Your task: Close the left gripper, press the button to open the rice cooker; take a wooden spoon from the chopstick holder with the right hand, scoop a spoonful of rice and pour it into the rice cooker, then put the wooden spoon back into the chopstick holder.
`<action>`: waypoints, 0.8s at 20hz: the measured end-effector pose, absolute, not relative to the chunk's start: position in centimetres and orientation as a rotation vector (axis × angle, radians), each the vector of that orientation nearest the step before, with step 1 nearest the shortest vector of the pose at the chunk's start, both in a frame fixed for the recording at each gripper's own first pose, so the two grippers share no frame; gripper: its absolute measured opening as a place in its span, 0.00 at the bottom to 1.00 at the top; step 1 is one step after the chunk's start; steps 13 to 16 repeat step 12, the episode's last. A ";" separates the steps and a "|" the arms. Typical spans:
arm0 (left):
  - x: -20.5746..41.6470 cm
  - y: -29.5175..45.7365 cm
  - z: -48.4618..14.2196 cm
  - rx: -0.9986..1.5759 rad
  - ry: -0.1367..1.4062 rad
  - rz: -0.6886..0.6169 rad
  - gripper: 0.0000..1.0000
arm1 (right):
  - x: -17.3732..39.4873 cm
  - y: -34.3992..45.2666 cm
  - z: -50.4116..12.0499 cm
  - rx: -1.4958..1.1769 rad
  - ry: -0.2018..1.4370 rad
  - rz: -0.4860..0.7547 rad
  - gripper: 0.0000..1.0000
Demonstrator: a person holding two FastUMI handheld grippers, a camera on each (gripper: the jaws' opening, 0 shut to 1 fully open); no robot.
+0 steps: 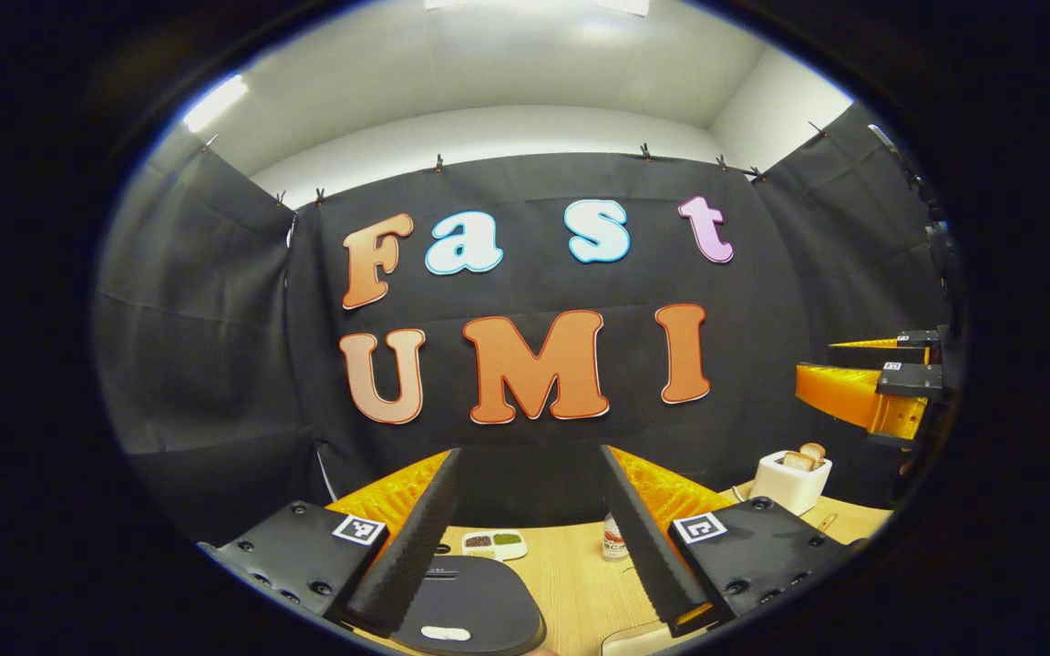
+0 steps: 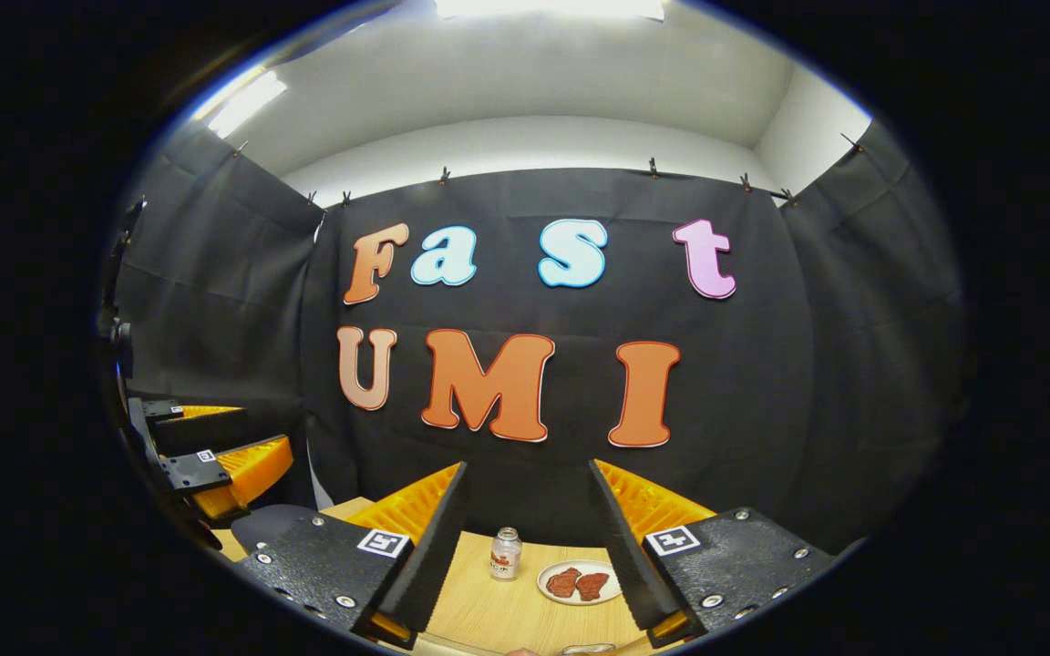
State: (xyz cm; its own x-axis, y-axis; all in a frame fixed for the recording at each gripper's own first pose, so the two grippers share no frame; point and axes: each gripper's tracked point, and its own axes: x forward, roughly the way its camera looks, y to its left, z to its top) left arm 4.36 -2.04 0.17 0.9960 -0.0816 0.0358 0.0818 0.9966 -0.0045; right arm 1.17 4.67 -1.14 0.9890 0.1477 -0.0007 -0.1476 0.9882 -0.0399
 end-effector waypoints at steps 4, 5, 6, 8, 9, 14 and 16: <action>4.1 -2.0 0.2 0.001 -0.039 -0.080 0.99 | 1.2 4.8 -1.1 -0.044 -0.004 0.155 0.80; 4.2 -2.3 0.0 0.001 -0.033 -0.086 0.97 | 1.3 4.8 -1.2 -0.044 -0.004 0.156 0.82; 4.1 -2.2 -0.1 0.000 -0.028 -0.086 0.96 | 1.4 4.9 -1.2 -0.044 -0.001 0.158 0.80; 4.1 -2.0 -0.2 0.006 -0.020 -0.083 0.97 | 1.4 4.9 -1.3 -0.045 0.003 0.162 0.80; 4.3 -1.8 -0.1 0.011 -0.021 -0.075 0.98 | 1.4 4.9 -1.3 -0.046 0.001 0.162 0.80; 4.4 -1.9 0.1 0.007 -0.029 -0.079 1.00 | 1.6 5.1 -1.1 -0.043 -0.004 0.164 0.82; 4.4 -1.9 0.1 0.007 -0.029 -0.079 1.00 | 1.6 5.1 -1.1 -0.043 -0.004 0.164 0.82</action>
